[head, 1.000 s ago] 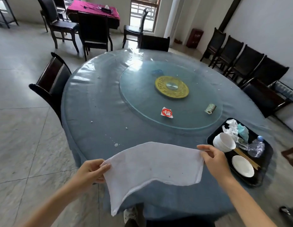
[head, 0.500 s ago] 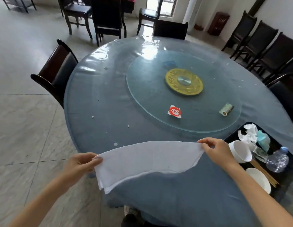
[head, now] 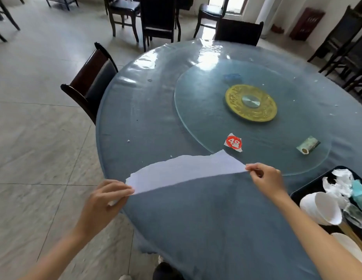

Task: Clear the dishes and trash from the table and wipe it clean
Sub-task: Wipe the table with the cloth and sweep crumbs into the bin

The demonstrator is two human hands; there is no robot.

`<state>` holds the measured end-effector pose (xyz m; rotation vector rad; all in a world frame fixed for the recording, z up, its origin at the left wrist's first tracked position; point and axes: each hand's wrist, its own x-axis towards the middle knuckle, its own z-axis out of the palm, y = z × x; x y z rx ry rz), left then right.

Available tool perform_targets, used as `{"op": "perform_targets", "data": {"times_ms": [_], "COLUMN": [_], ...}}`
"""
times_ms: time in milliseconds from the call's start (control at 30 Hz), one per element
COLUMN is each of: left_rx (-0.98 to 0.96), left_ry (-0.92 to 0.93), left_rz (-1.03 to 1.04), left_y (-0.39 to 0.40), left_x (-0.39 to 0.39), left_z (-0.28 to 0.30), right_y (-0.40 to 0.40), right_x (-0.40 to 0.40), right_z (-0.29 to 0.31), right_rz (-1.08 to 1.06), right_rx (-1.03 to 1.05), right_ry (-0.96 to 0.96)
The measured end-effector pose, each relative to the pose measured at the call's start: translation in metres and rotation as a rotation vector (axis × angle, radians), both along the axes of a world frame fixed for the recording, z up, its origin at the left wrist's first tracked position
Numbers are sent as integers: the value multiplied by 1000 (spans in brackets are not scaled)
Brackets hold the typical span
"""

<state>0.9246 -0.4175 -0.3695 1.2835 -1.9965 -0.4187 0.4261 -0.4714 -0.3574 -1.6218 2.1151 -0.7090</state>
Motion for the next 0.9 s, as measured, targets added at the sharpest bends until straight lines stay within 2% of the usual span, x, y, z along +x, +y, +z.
{"op": "perform_targets", "data": {"times_ms": [233,333,433,533,633,733,833,900], "left_rx": [179,246,255,215,264,328,387,366], "left_ry": [-314,-400,-423,-448,-478,-527,-549,-561], "left_rz": [-289,-312,-292,-326,-366,-362,-347,-373], "left_y": [86,99,93,77,58,43,37,39], "left_x": [-25,-41,-58,-92,-141,-178,-187,-185], "left_z": [-113,-123,-119,-123,-136,-145,-159,-165], "right_y": [82,92,87,77,62,47,34,30], "right_x": [-37,-40,-32,-13,8,26,29,27], "right_z": [-114,-128,-131,-141,-151,-158,-168,-172], "right_rz": [54,53,113,301,637,927,1088,1121], "right_rx": [298,390,298,185,139,158,152,110], "right_ry": [63,184,269,291,270,345,414,431]}}
